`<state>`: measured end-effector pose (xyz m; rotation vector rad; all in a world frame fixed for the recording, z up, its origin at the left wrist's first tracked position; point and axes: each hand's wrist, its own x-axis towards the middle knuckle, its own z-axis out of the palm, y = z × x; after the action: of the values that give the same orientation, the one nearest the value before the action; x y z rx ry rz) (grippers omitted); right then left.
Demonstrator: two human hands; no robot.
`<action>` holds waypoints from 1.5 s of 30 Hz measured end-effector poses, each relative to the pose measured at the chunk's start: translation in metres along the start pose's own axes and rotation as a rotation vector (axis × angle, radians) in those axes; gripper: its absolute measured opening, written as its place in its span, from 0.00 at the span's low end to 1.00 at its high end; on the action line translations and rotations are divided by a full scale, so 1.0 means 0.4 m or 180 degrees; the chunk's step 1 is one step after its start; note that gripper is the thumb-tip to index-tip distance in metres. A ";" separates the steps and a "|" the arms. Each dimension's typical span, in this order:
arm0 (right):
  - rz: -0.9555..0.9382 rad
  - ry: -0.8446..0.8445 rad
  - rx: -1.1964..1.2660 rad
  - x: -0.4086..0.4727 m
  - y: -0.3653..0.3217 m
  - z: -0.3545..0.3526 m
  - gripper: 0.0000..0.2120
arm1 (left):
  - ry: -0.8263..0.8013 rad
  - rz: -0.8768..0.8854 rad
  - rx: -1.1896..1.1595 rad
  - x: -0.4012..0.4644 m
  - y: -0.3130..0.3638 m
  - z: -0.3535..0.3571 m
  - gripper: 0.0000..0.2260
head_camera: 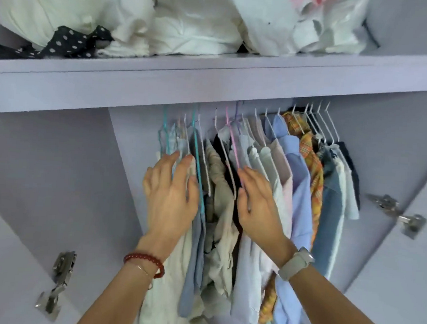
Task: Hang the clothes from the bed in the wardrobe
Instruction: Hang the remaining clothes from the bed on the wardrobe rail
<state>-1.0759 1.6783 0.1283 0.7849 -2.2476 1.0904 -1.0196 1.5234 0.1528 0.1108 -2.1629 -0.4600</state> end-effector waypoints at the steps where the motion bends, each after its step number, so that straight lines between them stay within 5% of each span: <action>1: 0.0104 -0.0012 -0.0184 -0.040 0.037 -0.052 0.17 | -0.0098 0.0266 0.0098 -0.019 0.050 0.017 0.16; 9: 0.1533 -0.0154 -0.1349 -0.574 0.295 -0.542 0.17 | -0.1890 0.1014 -0.0079 -0.376 0.523 0.261 0.17; 18: 0.3833 0.0356 -0.2030 -1.235 0.313 -0.984 0.16 | -0.3593 0.3482 -0.1227 -0.876 1.110 0.347 0.16; 22: 0.4645 0.0952 -0.2297 -1.416 0.260 -1.087 0.17 | -0.3777 0.4241 -0.1659 -1.039 1.309 0.368 0.18; 28: 0.5547 0.1634 -0.2489 -1.562 0.236 -1.250 0.18 | -0.4226 0.4554 -0.1887 -1.164 1.632 0.439 0.16; 37: 0.6274 0.2804 -0.2387 -1.689 0.228 -1.403 0.17 | -0.4598 0.5028 -0.2019 -1.308 2.002 0.453 0.17; 45: 0.6707 0.3537 -0.1527 -1.969 0.362 -1.604 0.18 | -0.5118 0.5360 -0.1403 -1.572 2.259 0.497 0.17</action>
<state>-0.4999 2.4902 -0.1196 -2.2514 -1.3844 0.9109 -0.7242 2.5712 -0.1042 -2.8353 -2.2898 0.1730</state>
